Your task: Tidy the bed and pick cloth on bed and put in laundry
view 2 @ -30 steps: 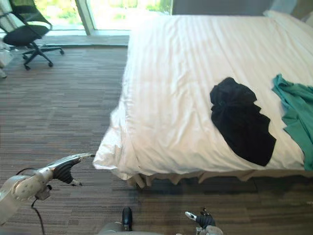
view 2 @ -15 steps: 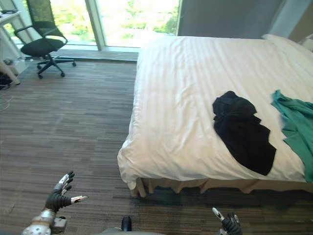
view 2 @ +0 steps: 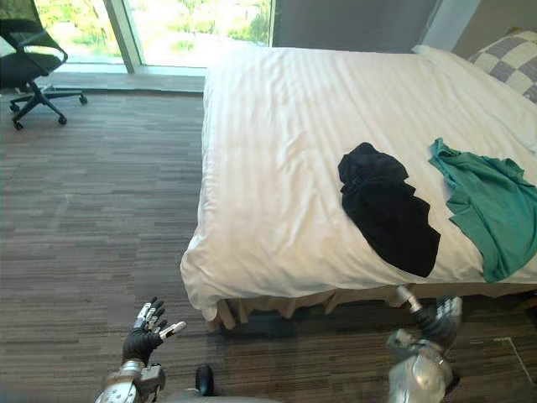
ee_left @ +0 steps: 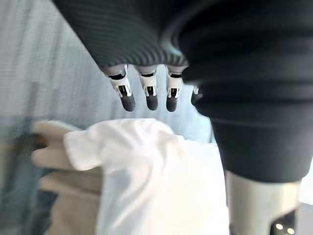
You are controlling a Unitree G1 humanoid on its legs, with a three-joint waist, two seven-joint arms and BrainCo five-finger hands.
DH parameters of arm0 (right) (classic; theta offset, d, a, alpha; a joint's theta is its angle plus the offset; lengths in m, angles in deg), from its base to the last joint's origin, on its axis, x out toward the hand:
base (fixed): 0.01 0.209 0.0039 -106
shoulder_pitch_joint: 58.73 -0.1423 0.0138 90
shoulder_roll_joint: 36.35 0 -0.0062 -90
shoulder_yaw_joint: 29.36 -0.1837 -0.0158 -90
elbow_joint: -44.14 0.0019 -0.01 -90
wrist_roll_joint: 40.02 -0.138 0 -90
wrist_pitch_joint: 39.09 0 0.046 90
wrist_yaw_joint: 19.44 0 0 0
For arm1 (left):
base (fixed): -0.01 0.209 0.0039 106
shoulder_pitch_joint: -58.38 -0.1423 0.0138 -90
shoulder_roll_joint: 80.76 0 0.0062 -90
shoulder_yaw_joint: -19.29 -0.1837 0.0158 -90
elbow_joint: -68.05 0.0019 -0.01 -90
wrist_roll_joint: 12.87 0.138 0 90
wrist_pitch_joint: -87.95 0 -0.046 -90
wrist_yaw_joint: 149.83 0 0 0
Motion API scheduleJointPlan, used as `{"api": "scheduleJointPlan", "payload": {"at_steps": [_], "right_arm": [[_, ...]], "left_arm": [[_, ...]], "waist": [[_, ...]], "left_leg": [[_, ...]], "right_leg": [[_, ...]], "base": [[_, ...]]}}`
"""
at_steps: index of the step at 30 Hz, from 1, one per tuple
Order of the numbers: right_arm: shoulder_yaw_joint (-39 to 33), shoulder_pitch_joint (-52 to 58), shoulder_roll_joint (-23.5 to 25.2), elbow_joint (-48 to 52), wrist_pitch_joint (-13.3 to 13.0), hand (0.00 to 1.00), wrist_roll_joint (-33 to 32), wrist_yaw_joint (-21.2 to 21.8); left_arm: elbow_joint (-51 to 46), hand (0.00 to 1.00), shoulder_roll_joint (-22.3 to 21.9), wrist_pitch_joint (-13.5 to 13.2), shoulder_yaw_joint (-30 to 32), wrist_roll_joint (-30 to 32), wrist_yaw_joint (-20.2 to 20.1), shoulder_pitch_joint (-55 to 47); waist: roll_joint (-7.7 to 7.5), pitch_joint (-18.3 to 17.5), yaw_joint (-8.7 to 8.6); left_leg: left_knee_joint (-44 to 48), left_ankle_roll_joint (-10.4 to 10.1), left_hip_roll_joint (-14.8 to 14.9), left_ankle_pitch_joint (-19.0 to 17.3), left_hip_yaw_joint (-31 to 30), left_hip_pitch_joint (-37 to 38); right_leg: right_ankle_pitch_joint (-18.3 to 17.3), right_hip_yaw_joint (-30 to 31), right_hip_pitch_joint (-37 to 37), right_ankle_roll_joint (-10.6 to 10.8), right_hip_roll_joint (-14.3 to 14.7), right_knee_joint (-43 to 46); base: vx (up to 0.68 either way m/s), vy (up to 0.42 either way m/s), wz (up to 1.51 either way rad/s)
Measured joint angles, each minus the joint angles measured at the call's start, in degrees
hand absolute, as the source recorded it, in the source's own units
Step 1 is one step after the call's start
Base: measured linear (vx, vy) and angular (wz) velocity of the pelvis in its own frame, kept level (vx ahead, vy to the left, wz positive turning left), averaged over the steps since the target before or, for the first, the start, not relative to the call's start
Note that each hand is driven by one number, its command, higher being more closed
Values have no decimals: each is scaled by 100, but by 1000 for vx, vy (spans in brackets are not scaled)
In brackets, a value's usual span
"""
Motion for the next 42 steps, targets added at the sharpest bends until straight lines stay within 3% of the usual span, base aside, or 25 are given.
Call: {"api": "scheduleJointPlan", "payload": {"at_steps": [3,10,11,16,21,22,25,28,30,33,35,37,39,42], "right_arm": [[-12,-39,7,727,-5,0,212,-213],[200,-535,-137,1094,-107,0,535,-661],[388,-562,-293,1228,-135,100,542,-668],[1270,-1294,-798,1440,-476,100,836,-533],[2066,-2347,-872,694,-643,100,932,-221],[2459,-2634,-869,344,-658,100,928,-133],[2930,-3048,-875,-140,-719,100,938,-103],[3390,-3470,-873,-543,-781,100,996,-53],[3588,-3946,-874,-808,-807,100,995,-51],[3606,-4180,-886,-839,-807,100,994,-58],[3602,-4232,-884,-846,-805,100,992,-82],[3600,-4097,-875,-850,-803,100,989,-126],[3573,-3885,-871,-852,-802,100,987,-210],[3563,-3872,-765,-940,-808,100,984,-306]], "left_arm": [[390,0,17,12,-25,-151,102,-18],[685,0,257,16,-240,-239,191,-45],[690,0,277,16,-275,-239,196,-49],[575,0,373,1,-604,-205,216,-57],[718,0,403,-49,-758,105,86,-39],[1536,0,402,-135,-537,173,96,229],[1780,0,446,-430,-155,301,268,657],[2412,0,695,-475,103,494,743,1301],[2874,0,919,-381,271,572,1026,1645],[3041,0,903,-353,290,527,1190,1793],[3019,0,840,-369,394,386,1329,1839],[3046,0,713,-380,563,136,1478,1836],[3135,0,698,-438,586,-5,1562,1855],[3136,0,556,-518,714,-5,1649,1872]], "waist": [[26,85,51],[100,189,159],[124,203,206],[110,252,379],[30,429,699],[4,462,789],[-1,754,942],[-130,1120,1024],[-240,1689,1056],[-232,2051,1136],[-205,2291,1239],[-94,2395,1273],[-71,2411,1288],[-14,2447,1328]], "left_leg": [[3,14,2,-21,-67,71],[427,102,-60,-330,-359,-28],[475,107,-92,-356,-408,-54],[731,110,-211,-438,-954,-359],[1014,177,-349,-494,-1467,-675],[1112,205,-401,-513,-1620,-815],[1186,215,-418,-520,-1838,-826],[1439,214,-436,-520,-2161,-1109],[1908,214,-419,-520,-2495,-1581],[2139,213,-451,-520,-2730,-2045],[2436,185,-499,-525,-2854,-2467],[2448,4,-434,-511,-2985,-2659],[2376,-300,-400,-486,-3049,-2930],[2373,-390,-398,-335,-3030,-3421]], "right_leg": [[89,-83,21,-17,-18,120],[221,-291,149,-51,-108,359],[220,-334,161,-51,-132,397],[219,-838,293,-49,-182,417],[218,-1199,350,-50,-164,462],[218,-1317,350,-50,-132,476],[213,-1380,437,-55,-82,582],[69,-1587,355,-234,-32,827],[-203,-1680,-5,-313,-62,1436],[-691,-1697,-434,-452,-113,1550],[-907,-1869,-657,-309,-81,1616],[-1002,-1998,-830,-365,-15,1825],[-1350,-2081,-1211,-373,-151,2251],[-1564,-2044,-1823,-405,-301,2639]], "base": [[78,28,15],[109,40,20],[92,20,25],[126,-15,57],[161,-39,59],[114,-29,47],[123,-43,48],[67,-72,54],[10,-77,54],[-71,-58,38],[-146,-65,26],[-166,-70,19],[-152,-75,22],[-126,-10,-12]]}}
